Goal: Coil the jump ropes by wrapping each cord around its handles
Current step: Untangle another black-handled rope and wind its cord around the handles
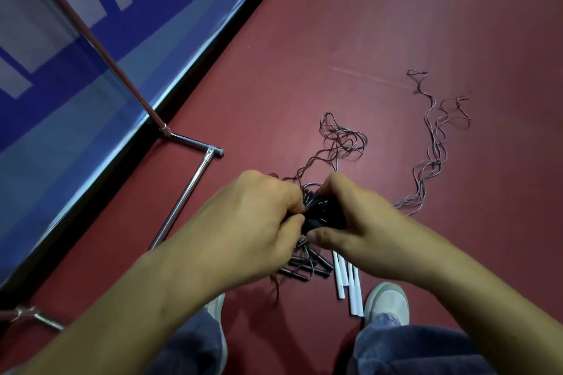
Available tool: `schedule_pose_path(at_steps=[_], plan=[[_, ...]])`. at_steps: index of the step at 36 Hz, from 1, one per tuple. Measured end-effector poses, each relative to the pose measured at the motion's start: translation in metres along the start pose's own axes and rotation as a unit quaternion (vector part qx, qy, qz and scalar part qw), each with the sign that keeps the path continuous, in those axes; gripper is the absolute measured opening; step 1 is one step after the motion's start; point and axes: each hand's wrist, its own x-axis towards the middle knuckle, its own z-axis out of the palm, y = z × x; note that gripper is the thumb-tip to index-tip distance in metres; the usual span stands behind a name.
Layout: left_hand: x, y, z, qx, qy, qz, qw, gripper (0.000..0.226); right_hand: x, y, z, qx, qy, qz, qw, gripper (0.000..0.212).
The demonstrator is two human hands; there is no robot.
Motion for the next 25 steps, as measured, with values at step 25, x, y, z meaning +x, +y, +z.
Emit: schedule_pose_path(at_steps=[25], plan=[[0.007, 0.017, 0.002, -0.639, -0.073, -0.215, 0.735, 0.015, -0.004, -0.023, -0.030, 0.312, 0.133, -0.050, 0.939, 0.041]])
